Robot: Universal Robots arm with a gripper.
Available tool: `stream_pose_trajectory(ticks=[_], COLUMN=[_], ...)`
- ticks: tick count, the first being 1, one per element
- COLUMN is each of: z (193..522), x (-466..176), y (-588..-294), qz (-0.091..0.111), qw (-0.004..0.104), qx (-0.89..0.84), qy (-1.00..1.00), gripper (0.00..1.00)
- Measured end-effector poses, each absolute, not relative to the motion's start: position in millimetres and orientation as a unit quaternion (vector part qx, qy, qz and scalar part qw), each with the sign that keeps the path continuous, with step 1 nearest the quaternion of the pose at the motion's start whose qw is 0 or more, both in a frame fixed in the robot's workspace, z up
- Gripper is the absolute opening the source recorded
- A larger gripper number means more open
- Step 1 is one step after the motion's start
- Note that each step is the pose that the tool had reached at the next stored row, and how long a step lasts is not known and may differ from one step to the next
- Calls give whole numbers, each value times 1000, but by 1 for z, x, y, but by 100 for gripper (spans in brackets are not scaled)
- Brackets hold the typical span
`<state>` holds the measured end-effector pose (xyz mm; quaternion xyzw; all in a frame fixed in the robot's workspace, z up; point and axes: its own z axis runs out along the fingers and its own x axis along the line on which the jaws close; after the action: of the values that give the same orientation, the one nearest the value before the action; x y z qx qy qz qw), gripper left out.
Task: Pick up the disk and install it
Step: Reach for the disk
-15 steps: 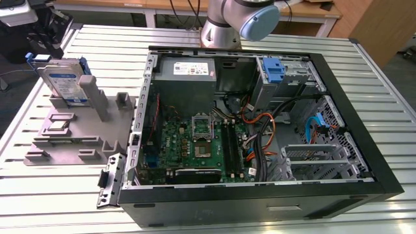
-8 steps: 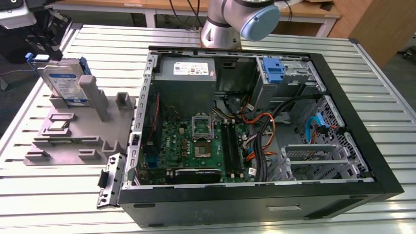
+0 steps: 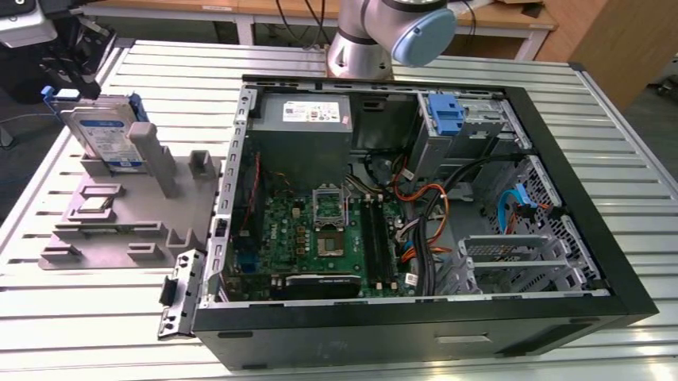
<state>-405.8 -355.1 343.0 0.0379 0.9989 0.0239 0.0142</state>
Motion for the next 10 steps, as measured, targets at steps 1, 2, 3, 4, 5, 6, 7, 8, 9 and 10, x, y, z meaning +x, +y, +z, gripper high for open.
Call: stream_pose_trajectory(ticks=[1, 2, 3, 4, 5, 6, 7, 8, 9, 10], z=[343, 343, 343, 343, 343, 343, 343, 343, 343, 343], x=[-407, -409, -410, -410, -410, -410, -411, -411, -411, -411], y=[-355, -355, -355, -355, -355, -354, -353, -353, -352, -351], qz=[24, 24, 24, 24, 24, 24, 24, 24, 24, 24], qw=[14, 14, 14, 14, 14, 14, 14, 14, 14, 14], qx=[38, 38, 38, 38, 38, 38, 38, 38, 38, 38], qy=[999, 999, 999, 999, 999, 999, 999, 999, 999, 999], gripper=[10, 10, 10, 10, 10, 10, 10, 10, 10, 10])
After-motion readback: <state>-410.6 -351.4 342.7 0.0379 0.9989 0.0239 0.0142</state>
